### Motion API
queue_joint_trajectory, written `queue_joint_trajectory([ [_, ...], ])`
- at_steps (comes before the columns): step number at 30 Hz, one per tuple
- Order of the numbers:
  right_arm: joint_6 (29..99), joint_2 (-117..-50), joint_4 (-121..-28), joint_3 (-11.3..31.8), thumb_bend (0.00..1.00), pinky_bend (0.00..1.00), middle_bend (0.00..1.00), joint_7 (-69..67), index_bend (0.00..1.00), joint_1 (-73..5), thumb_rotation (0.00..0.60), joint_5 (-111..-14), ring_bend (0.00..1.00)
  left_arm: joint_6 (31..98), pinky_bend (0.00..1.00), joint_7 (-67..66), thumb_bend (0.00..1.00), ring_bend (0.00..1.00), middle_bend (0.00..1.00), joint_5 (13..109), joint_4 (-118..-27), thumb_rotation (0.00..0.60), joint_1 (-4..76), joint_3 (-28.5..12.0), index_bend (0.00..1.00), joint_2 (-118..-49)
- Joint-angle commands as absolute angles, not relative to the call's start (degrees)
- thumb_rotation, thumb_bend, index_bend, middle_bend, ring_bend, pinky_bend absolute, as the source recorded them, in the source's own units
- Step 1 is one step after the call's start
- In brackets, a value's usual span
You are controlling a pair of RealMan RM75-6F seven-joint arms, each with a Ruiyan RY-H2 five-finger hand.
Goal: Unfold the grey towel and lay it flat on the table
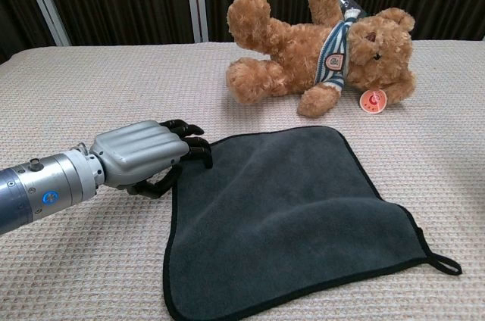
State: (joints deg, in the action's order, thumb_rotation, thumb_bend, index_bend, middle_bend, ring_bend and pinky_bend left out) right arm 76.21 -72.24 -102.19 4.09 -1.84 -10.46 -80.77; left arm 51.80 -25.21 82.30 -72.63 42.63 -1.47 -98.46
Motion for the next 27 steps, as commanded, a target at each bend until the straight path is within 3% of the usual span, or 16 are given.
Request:
queue_joint_trajectory([
  [1, 76.3, -72.2, -102.1, 4.1, 0.26, 0.0, 0.0, -2.0, 0.0, -10.4, 0.6, -80.8, 0.0, 51.7, 0.0, -26.0, 0.85, 0.0, 0.14, 82.2, -72.4, 0.6, 42.5, -1.1, 0.23, -98.2],
  [27, 76.5, -72.2, -103.1, 3.5, 0.26, 0.0, 0.0, -1.5, 0.0, -10.2, 0.6, -81.6, 0.0, 52.4, 0.0, -26.3, 0.86, 0.0, 0.14, 81.0, -72.9, 0.6, 41.1, -0.5, 0.23, -93.0],
])
